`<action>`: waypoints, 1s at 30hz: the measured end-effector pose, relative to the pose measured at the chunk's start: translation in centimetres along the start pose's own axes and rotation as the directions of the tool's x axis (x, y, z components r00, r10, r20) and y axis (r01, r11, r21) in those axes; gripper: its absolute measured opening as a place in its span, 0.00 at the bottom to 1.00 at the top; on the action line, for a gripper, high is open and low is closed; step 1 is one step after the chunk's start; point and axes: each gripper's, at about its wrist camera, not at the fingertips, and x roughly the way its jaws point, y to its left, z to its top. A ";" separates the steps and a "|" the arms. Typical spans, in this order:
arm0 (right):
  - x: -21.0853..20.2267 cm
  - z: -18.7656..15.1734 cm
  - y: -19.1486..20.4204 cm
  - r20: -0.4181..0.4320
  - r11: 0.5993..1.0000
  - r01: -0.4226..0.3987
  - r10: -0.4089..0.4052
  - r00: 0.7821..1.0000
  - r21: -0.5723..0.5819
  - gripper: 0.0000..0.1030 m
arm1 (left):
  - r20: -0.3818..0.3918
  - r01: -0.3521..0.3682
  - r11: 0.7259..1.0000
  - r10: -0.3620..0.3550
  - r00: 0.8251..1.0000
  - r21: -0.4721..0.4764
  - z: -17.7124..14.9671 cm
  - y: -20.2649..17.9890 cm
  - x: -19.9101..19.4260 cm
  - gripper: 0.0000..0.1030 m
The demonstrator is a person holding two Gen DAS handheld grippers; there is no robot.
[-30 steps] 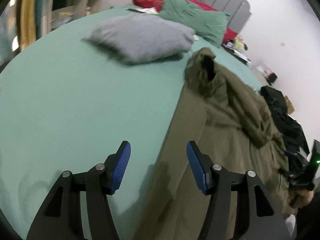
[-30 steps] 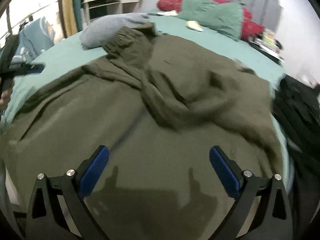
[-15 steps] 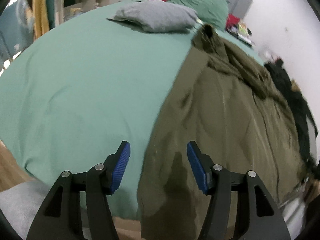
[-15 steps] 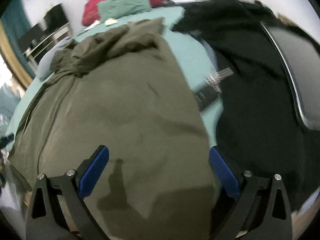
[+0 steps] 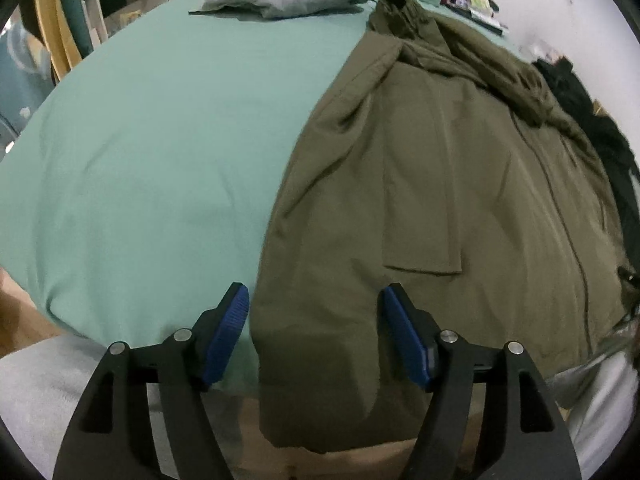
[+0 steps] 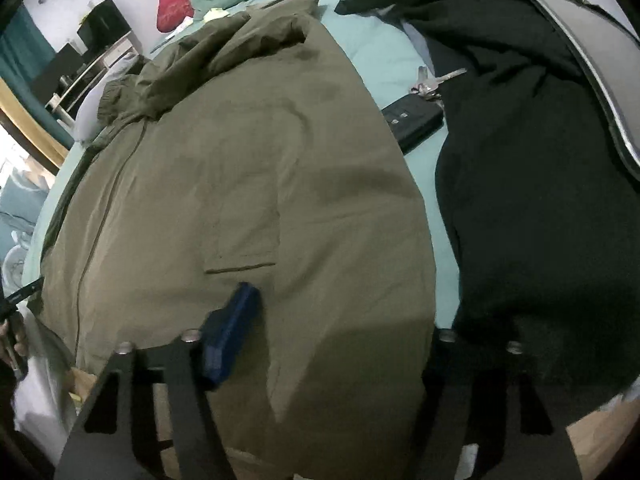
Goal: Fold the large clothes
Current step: 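Grasp the jacket edge with the left tool while the right tool grasps the sleeve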
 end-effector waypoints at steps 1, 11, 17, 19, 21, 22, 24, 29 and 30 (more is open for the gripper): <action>-0.2 -0.2 -0.1 0.007 1.000 -0.009 0.009 1.000 0.011 0.41 | -0.008 0.009 1.000 -0.009 1.000 0.004 -0.1 -0.3 -0.1 0.70; -1.7 -1.5 0.4 0.078 0.982 -0.179 0.175 0.981 0.054 0.05 | 0.047 -0.003 0.995 -0.002 0.999 0.102 -0.7 -2.8 -1.4 0.08; -4.5 -2.3 0.2 0.213 0.933 -0.334 0.302 0.929 0.135 0.05 | 0.181 0.045 0.998 -0.053 0.982 0.048 -1.0 -2.1 -6.3 0.07; -5.9 -2.5 0.8 0.269 0.921 -0.368 0.326 0.906 0.125 0.05 | 0.216 0.084 0.996 -0.087 0.972 0.024 -1.1 -1.5 -8.2 0.07; -7.2 -2.7 1.3 0.308 0.913 -0.392 0.343 0.887 0.111 0.05 | 0.247 0.114 0.993 -0.115 0.962 0.017 -0.7 -1.2 -9.9 0.07; -8.1 -2.9 1.4 0.337 0.902 -0.418 0.364 0.868 0.104 0.04 | 0.262 0.133 0.991 -0.130 0.956 0.008 -0.3 -1.3 -10.7 0.07; -9.7 -3.1 1.6 0.375 0.891 -0.445 0.383 0.844 0.092 0.04 | 0.296 0.177 0.984 -0.167 0.940 -0.007 0.0 -0.9 -12.5 0.07; -14.3 -3.7 2.8 0.443 0.887 -0.461 0.401 0.802 0.030 0.04 | 0.373 0.207 0.978 -0.193 0.907 0.003 -0.5 -0.1 -17.3 0.07; -15.0 -3.8 2.8 0.450 0.883 -0.469 0.410 0.794 0.022 0.04 | 0.384 0.208 0.978 -0.195 0.902 0.008 -0.8 0.0 -18.0 0.07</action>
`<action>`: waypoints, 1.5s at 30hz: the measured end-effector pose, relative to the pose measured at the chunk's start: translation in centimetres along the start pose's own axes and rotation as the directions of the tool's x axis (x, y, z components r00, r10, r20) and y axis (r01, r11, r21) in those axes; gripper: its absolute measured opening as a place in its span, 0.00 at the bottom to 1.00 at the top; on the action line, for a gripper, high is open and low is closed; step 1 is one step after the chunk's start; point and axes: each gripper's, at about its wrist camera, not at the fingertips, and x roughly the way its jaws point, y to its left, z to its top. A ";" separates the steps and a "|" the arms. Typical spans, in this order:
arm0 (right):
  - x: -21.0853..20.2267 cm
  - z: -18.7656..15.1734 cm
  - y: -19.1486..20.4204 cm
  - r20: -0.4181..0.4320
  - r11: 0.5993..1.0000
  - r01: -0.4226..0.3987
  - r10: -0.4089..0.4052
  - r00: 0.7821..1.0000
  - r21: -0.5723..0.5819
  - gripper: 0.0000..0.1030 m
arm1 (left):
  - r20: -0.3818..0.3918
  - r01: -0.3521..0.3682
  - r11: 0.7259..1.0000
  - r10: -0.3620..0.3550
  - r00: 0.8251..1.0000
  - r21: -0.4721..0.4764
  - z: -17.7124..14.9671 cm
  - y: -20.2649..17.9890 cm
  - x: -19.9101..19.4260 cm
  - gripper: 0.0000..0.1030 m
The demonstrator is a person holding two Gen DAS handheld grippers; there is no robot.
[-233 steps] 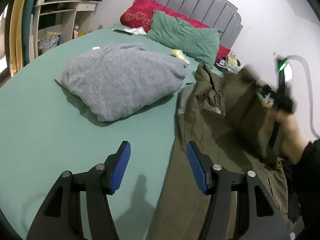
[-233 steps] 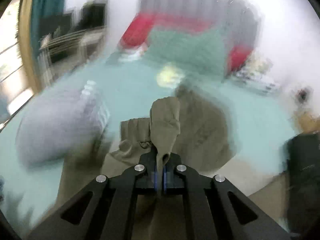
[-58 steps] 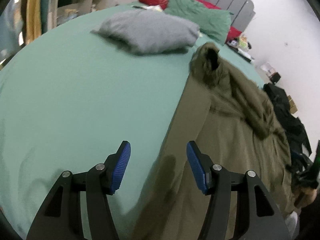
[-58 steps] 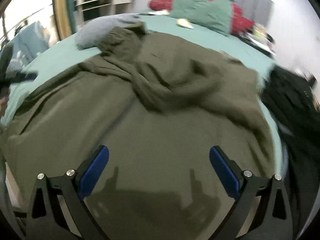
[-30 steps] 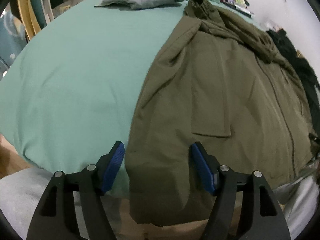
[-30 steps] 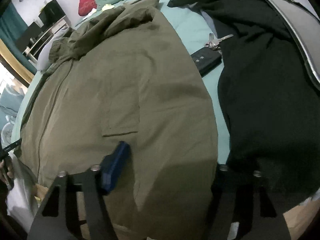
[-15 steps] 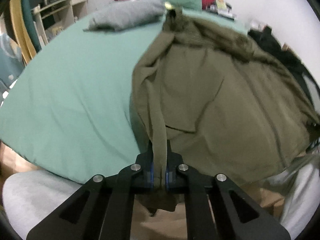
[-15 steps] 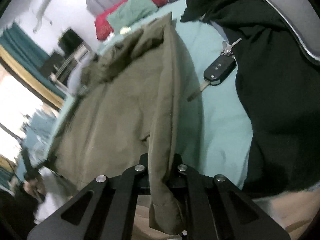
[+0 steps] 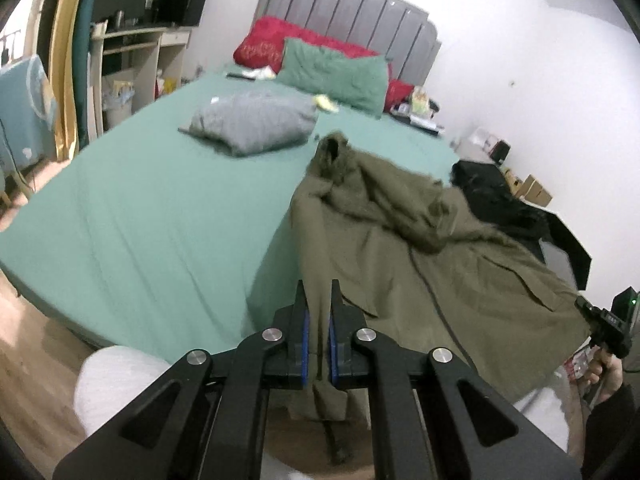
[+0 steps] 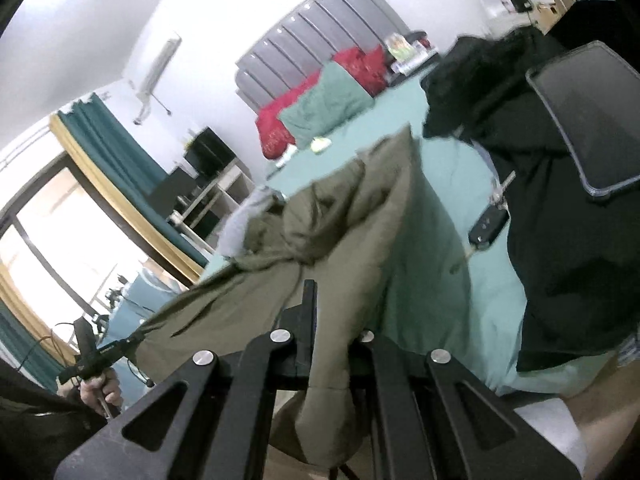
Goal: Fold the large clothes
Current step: 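Grasp the jacket edge with the left tool while the right tool grasps the sleeve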
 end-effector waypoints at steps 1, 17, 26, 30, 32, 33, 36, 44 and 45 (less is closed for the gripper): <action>-0.9 0.2 0.5 0.015 1.000 -0.006 0.006 1.000 -0.007 0.04 | 0.008 -0.001 1.000 0.001 1.000 0.004 0.0 -0.1 -0.8 0.07; -10.5 1.2 4.7 0.184 0.996 -0.055 0.068 0.981 -0.076 0.04 | 0.199 0.042 0.999 -0.036 0.979 -0.025 2.5 -0.8 -11.7 0.07; -6.4 6.2 1.2 0.217 0.999 -0.017 0.024 0.976 -0.031 0.04 | 0.223 -0.008 1.000 0.012 0.975 -0.021 7.7 -0.5 -4.7 0.06; -2.4 9.4 -0.1 0.218 0.999 -0.003 0.011 0.976 -0.037 0.04 | 0.231 -0.029 0.999 0.035 0.972 -0.032 11.2 -0.6 -0.3 0.05; -0.1 11.2 -0.8 0.220 0.999 0.002 0.006 0.976 -0.035 0.04 | 0.228 -0.036 0.999 0.043 0.973 -0.036 13.0 -0.7 2.0 0.05; 1.1 12.0 -1.2 0.218 0.999 0.004 0.003 0.976 -0.033 0.04 | 0.223 -0.040 0.998 0.048 0.974 -0.040 13.8 -0.7 3.1 0.05; 4.8 14.6 -2.7 0.211 0.999 0.027 -0.020 0.977 -0.029 0.04 | 0.207 -0.053 0.997 0.063 0.976 -0.052 16.7 -0.7 7.2 0.05; 14.3 19.1 -8.8 0.140 0.989 0.148 -0.151 0.979 0.032 0.04 | 0.132 -0.107 0.994 0.106 0.986 0.003 22.8 -2.5 20.1 0.06; 15.9 19.4 -10.2 0.113 0.985 0.165 -0.170 0.979 0.050 0.04 | 0.113 -0.124 0.992 0.123 0.986 0.008 23.2 -2.4 22.1 0.07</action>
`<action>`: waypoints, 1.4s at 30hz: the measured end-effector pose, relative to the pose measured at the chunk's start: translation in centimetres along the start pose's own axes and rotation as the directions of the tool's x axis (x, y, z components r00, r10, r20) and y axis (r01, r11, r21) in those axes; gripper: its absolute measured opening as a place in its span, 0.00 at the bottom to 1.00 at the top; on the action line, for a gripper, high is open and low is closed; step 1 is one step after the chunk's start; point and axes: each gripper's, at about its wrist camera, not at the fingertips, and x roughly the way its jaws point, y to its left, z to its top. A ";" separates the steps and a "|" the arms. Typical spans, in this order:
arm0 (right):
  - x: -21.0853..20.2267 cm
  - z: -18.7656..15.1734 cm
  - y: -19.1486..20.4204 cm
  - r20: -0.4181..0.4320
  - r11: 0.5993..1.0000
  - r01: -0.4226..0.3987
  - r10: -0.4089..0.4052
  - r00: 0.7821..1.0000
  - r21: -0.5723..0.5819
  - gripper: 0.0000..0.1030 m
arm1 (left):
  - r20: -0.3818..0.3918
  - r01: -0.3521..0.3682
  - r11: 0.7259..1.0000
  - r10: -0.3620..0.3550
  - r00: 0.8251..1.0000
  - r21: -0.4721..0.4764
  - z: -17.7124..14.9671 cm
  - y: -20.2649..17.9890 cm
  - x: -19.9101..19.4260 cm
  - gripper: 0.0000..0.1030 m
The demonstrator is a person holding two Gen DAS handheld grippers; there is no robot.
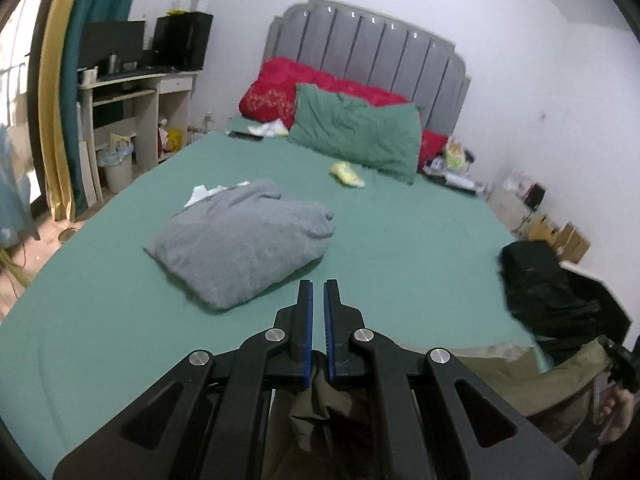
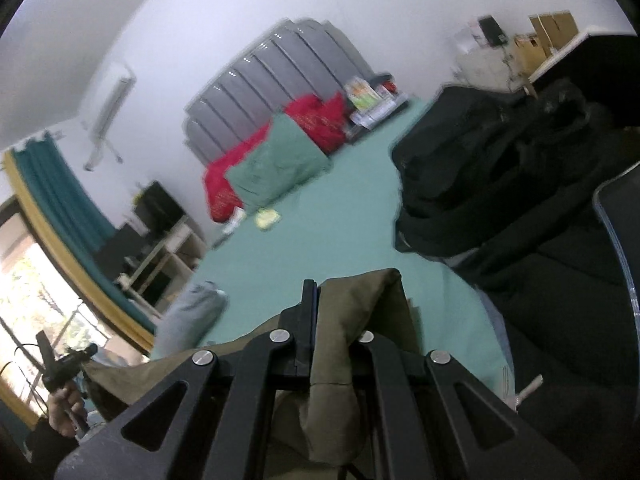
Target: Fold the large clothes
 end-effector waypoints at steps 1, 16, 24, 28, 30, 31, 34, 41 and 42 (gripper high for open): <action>1.3 0.1 -0.9 -0.025 1.000 0.014 -0.013 1.000 0.018 0.04 | -0.031 -0.015 1.000 0.015 0.999 0.004 0.1 -0.1 2.2 0.08; 2.7 1.2 -1.8 0.041 0.989 0.140 -0.138 0.990 -0.042 1.00 | -0.231 0.160 0.956 -0.102 0.968 0.248 -5.8 -5.6 7.1 0.73; 7.7 -4.7 6.8 -0.311 0.850 -0.135 -0.036 0.950 -0.509 1.00 | -0.415 0.301 0.876 -0.131 0.900 0.377 -9.4 -12.5 11.1 0.73; 11.1 -7.6 7.4 -0.441 0.761 -0.176 -0.157 0.884 -0.624 0.02 | -0.499 0.264 0.888 -0.045 0.865 0.377 -11.1 -12.8 14.2 0.62; 11.9 -7.6 7.1 -0.425 0.739 -0.159 -0.186 0.886 -0.655 0.03 | -0.519 0.274 0.884 -0.042 0.853 0.378 -11.5 -13.1 14.9 0.10; 12.1 -7.0 7.0 -0.402 0.740 -0.144 -0.182 0.898 -0.657 0.03 | -0.516 0.263 0.886 -0.032 0.856 0.382 -11.5 -13.2 15.1 0.00; 12.4 -4.2 7.3 -0.333 0.755 -0.097 -0.166 0.928 -0.649 0.03 | -0.425 0.227 0.888 -0.041 0.904 0.399 -10.6 -13.9 14.4 0.00; 16.4 -2.7 7.2 -0.295 0.722 0.003 -0.286 0.912 -0.692 0.20 | -0.295 0.099 0.963 -0.022 0.955 0.249 -5.6 -12.5 16.9 0.00; 17.3 -3.1 6.2 -0.285 0.717 0.058 -0.349 0.893 -0.695 0.52 | -0.318 0.077 0.971 -0.002 0.948 0.225 -5.5 -12.0 17.8 0.00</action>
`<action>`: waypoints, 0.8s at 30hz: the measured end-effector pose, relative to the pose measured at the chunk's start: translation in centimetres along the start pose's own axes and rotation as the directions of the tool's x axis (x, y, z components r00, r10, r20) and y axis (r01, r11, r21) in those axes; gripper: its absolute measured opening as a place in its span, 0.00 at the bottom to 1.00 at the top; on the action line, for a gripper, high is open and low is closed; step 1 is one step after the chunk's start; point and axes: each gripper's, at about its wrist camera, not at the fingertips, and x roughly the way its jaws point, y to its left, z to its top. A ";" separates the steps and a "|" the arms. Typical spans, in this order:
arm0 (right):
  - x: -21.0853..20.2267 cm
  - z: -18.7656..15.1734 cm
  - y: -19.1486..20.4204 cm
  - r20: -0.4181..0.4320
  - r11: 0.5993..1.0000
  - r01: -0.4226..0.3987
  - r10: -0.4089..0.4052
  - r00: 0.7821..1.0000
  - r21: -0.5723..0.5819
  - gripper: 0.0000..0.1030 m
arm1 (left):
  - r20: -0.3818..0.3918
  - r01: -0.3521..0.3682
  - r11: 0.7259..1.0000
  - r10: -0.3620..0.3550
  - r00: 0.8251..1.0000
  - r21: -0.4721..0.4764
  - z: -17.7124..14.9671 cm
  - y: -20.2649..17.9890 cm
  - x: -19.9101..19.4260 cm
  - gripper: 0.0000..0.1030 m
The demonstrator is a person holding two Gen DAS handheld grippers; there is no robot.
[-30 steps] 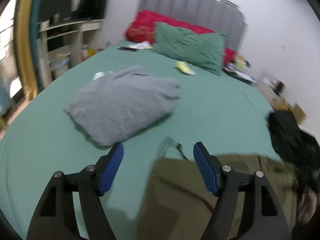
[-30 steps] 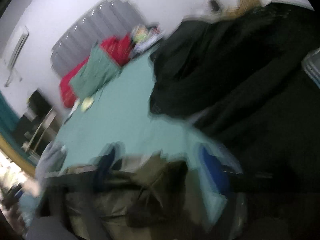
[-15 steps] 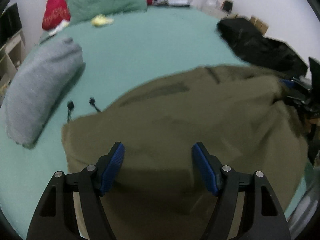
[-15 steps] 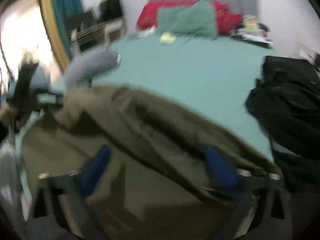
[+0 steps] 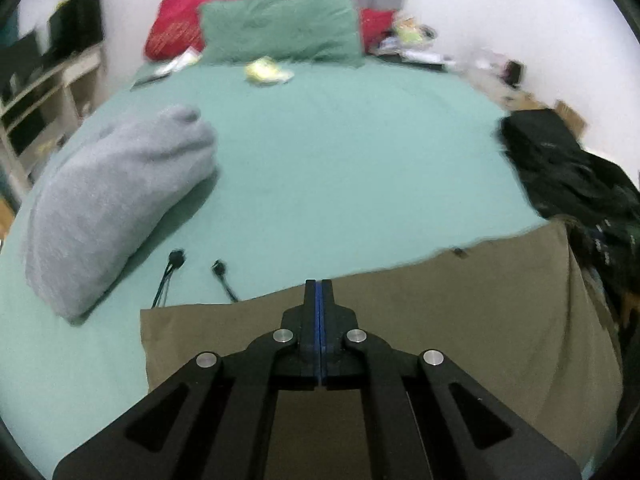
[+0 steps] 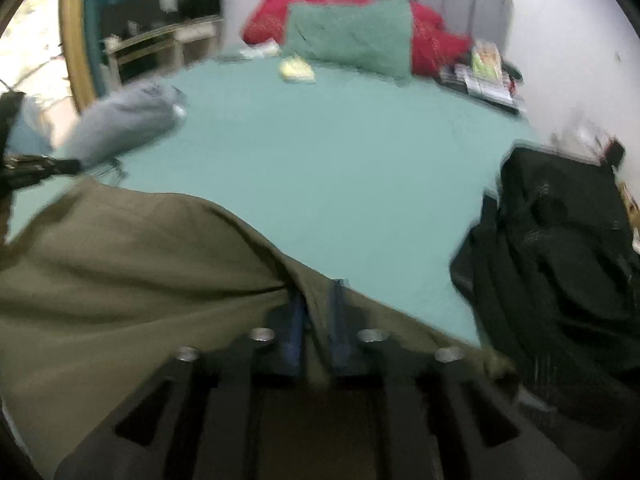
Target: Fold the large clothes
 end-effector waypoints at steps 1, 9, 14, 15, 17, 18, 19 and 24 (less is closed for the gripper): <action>1.4 0.1 0.2 -0.028 0.998 0.059 -0.059 0.998 0.010 0.80 | -0.018 0.000 1.000 0.000 1.000 -0.025 0.0 0.4 0.4 0.03; -2.0 -2.7 -3.6 -0.002 0.967 0.221 -0.222 0.975 0.130 0.87 | -0.003 -0.050 0.997 0.050 0.999 -0.052 -6.4 6.5 -5.6 0.56; -7.6 -7.8 -4.7 0.031 0.942 0.126 -0.142 0.989 0.312 0.87 | -0.101 -0.083 0.994 0.075 0.992 -0.077 -12.1 10.1 -6.9 0.60; -8.1 -9.3 -4.5 0.023 0.935 0.109 -0.124 0.992 0.339 0.87 | -0.107 -0.122 0.990 0.114 0.988 -0.073 -13.2 10.7 -6.7 0.60; -9.0 -12.4 -3.9 0.006 0.922 0.079 -0.088 0.996 0.380 0.87 | -0.148 -0.241 0.969 0.231 0.962 -0.053 -15.0 11.6 -5.9 0.60; -9.7 -14.6 -3.4 -0.009 0.914 0.077 -0.080 0.997 0.398 0.87 | -0.171 -0.274 0.960 0.260 0.950 -0.058 -15.8 12.1 -5.7 0.59; -10.2 -16.1 -2.9 -0.019 0.907 0.084 -0.084 0.996 0.413 0.87 | -0.198 -0.286 0.953 0.262 0.944 -0.100 -16.6 12.7 -5.8 0.57; -12.6 -22.0 -2.0 0.038 0.802 -0.006 -0.022 0.999 0.597 0.87 | -0.006 -0.019 0.965 0.018 1.000 -0.261 -18.8 12.5 -11.8 0.58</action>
